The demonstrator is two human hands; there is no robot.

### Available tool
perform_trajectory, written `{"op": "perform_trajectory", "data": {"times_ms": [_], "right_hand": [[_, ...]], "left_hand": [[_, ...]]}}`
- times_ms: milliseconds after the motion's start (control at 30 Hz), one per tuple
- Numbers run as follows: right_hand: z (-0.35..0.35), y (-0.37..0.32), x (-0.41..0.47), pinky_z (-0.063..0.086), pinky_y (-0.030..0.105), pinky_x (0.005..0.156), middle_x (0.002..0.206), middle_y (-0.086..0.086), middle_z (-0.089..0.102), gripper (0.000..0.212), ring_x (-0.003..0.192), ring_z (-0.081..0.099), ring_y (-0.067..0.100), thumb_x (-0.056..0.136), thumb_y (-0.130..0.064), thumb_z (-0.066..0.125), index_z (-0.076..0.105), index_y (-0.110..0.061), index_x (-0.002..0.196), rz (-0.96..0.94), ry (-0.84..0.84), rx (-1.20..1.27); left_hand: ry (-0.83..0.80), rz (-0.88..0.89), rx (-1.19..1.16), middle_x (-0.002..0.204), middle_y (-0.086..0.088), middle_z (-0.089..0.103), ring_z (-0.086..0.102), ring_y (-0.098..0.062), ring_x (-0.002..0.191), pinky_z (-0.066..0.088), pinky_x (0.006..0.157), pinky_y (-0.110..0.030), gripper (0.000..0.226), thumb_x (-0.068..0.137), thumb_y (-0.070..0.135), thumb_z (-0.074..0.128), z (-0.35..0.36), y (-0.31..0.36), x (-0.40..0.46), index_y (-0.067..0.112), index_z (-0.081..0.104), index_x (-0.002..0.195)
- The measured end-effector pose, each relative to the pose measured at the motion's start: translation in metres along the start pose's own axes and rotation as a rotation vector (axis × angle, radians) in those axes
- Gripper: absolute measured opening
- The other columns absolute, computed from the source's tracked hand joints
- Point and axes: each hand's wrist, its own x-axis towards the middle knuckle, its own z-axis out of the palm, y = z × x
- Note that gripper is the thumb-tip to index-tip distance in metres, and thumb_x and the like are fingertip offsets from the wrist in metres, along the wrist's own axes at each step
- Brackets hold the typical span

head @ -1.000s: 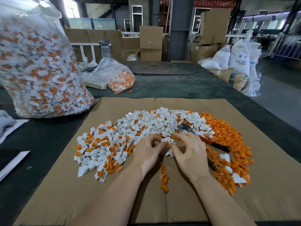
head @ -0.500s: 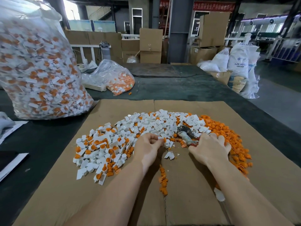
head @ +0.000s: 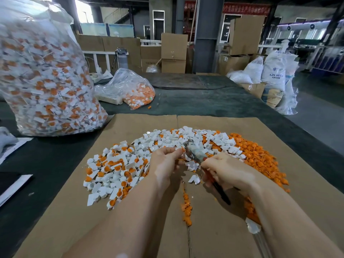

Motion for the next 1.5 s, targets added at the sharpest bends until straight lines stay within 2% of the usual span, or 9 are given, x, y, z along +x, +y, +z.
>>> {"op": "perform_trajectory", "data": {"times_ms": [133,333,567,700,933,1067,1167,1333,1500], "right_hand": [[-0.001,-0.002,-0.003,0.050,0.035,0.065,0.057,0.007,0.057,0.033,0.068,0.060,0.027,0.093,-0.021,0.043,0.048,-0.012,0.062,0.020,-0.068,0.024],[0.001,-0.002,-0.003,0.055,0.034,0.066,0.075,0.010,0.064,0.019,0.067,0.064,0.020,0.092,-0.016,0.041,0.053,-0.009,0.078,0.030,-0.113,-0.069],[0.009,0.000,0.000,0.040,0.018,0.044,0.065,0.003,0.057,0.016,0.052,0.053,0.015,0.092,-0.016,0.042,0.049,-0.012,0.078,-0.059,0.006,-0.301],[0.013,0.000,0.001,0.037,0.028,0.058,0.076,0.007,0.051,0.016,0.065,0.048,0.019,0.093,-0.019,0.043,0.042,-0.014,0.077,-0.102,0.065,-0.382],[0.018,0.007,0.005,0.033,0.023,0.055,0.074,0.001,0.045,0.017,0.062,0.045,0.015,0.096,-0.023,0.044,0.042,-0.018,0.080,-0.134,0.127,-0.388],[0.016,0.013,0.007,0.034,0.023,0.052,0.070,0.000,0.051,0.024,0.056,0.046,0.011,0.090,-0.037,0.057,0.048,-0.017,0.081,-0.118,0.133,-0.262],[0.009,0.022,0.010,0.042,0.024,0.053,0.071,-0.004,0.061,0.032,0.057,0.054,0.007,0.080,-0.045,0.067,0.053,-0.016,0.086,-0.088,0.245,-0.143],[0.002,0.041,0.027,0.047,0.030,0.069,0.094,-0.003,0.055,0.047,0.088,0.053,0.016,0.078,-0.059,0.061,0.050,-0.019,0.100,-0.035,0.589,-0.625],[0.001,0.059,0.036,0.045,0.031,0.087,0.115,0.002,0.054,0.064,0.108,0.050,0.019,0.078,-0.069,0.052,0.050,-0.016,0.114,0.006,0.674,-0.879]], "left_hand": [[0.025,-0.013,0.000,0.059,-0.003,0.061,0.050,-0.002,0.038,0.037,0.037,-0.013,0.009,0.090,0.007,0.061,-0.001,0.001,0.004,0.005,0.059,0.081],[0.054,-0.025,-0.013,0.051,-0.001,0.057,0.048,-0.001,0.037,0.039,0.039,-0.013,0.013,0.089,0.002,0.060,0.000,0.000,0.006,0.002,0.060,0.076],[0.075,-0.018,-0.021,0.062,-0.006,0.061,0.049,0.000,0.037,0.040,0.039,-0.013,0.014,0.088,0.005,0.063,0.002,0.001,0.004,0.004,0.062,0.074],[0.083,-0.032,-0.015,0.065,-0.009,0.062,0.056,-0.008,0.042,0.047,0.042,-0.021,0.011,0.088,0.009,0.065,0.003,0.001,0.001,0.003,0.063,0.078],[0.107,-0.010,0.061,0.070,-0.011,0.064,0.058,-0.017,0.055,0.054,0.059,-0.031,0.015,0.088,0.014,0.065,0.006,0.001,-0.003,0.003,0.065,0.077],[0.102,-0.010,0.046,0.065,-0.006,0.062,0.053,-0.007,0.045,0.044,0.043,-0.018,0.012,0.089,0.012,0.063,0.005,0.003,-0.006,0.002,0.066,0.083],[0.083,0.025,0.033,0.065,-0.008,0.060,0.052,-0.011,0.050,0.045,0.046,-0.019,0.012,0.089,0.009,0.063,0.004,0.001,-0.009,0.004,0.063,0.077],[0.039,0.135,0.110,0.072,-0.002,0.066,0.057,-0.004,0.058,0.045,0.052,-0.009,0.004,0.088,0.010,0.064,0.001,-0.003,-0.013,0.012,0.066,0.091],[-0.011,0.125,0.144,0.082,0.002,0.067,0.056,-0.007,0.068,0.045,0.058,-0.012,0.012,0.090,0.013,0.061,-0.001,-0.006,-0.014,0.019,0.069,0.096]]}}
